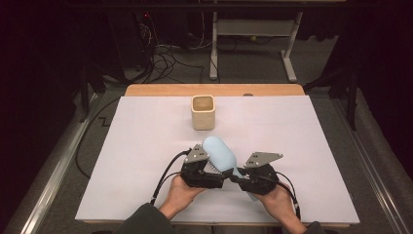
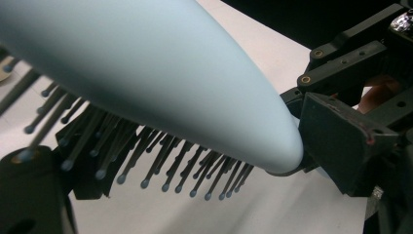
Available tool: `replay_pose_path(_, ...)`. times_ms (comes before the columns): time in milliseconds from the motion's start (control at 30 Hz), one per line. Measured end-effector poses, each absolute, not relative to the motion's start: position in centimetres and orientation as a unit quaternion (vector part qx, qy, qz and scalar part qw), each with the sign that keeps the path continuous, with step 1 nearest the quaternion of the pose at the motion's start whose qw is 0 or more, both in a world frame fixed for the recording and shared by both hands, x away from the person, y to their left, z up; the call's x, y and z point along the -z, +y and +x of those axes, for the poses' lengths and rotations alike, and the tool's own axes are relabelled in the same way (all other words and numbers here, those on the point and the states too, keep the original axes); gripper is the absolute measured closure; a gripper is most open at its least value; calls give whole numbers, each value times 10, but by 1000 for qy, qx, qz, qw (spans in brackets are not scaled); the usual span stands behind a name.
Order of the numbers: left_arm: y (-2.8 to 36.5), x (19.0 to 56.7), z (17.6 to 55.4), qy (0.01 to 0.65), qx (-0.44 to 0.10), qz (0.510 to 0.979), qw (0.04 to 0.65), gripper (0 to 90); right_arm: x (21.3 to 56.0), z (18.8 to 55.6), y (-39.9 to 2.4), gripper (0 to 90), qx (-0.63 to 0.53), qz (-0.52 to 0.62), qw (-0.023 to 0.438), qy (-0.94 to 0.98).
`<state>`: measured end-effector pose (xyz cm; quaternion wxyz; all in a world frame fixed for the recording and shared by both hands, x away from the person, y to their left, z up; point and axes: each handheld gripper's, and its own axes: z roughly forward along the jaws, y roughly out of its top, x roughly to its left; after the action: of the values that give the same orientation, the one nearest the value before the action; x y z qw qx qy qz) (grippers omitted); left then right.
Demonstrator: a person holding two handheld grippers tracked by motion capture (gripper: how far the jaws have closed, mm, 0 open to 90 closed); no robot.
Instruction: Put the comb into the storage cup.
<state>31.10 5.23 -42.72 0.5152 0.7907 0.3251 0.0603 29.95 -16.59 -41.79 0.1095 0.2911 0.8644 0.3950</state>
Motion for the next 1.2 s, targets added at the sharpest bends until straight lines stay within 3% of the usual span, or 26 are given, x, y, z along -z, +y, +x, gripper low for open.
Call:
replay_pose_path(633,58,422,313,338,-30,805,486,239,419,299,-153,701,-383,286,133,868)
replay_pose_path(1200,66,416,314,341,-13,791,508,359,415,300,-148,702,-388,286,148,864)
